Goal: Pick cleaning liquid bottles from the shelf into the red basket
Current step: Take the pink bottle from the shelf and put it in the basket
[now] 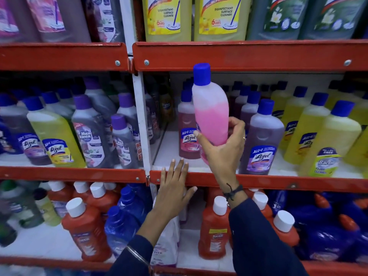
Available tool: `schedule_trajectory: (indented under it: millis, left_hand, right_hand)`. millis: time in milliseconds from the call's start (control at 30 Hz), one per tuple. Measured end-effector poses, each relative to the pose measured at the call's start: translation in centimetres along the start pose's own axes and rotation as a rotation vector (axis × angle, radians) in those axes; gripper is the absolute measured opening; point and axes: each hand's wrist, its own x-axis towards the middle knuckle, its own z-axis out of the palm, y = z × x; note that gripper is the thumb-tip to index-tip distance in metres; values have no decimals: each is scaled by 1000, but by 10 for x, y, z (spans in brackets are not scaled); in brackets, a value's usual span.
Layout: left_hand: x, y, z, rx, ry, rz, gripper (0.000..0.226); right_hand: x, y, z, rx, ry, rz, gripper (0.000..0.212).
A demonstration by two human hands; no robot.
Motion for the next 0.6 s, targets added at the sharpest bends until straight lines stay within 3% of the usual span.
schedule_trajectory:
  millis: [133, 267, 467, 600]
  left_hand:
    - [1, 21, 9, -2, 5, 27, 76]
    - [-2, 26, 14, -2, 22, 25, 81]
    - [-3, 19, 10, 7, -29, 68, 78]
    - [-5, 17, 9, 45, -28, 90, 80]
  right_hand:
    - [-2, -6, -16, -140, 125, -125, 67]
    - [-5, -3, -32, -89, 77, -14, 67]
    - [1, 7, -57, 804, -299, 525, 53]
    - [-8, 13, -60, 1167, -485, 840, 74]
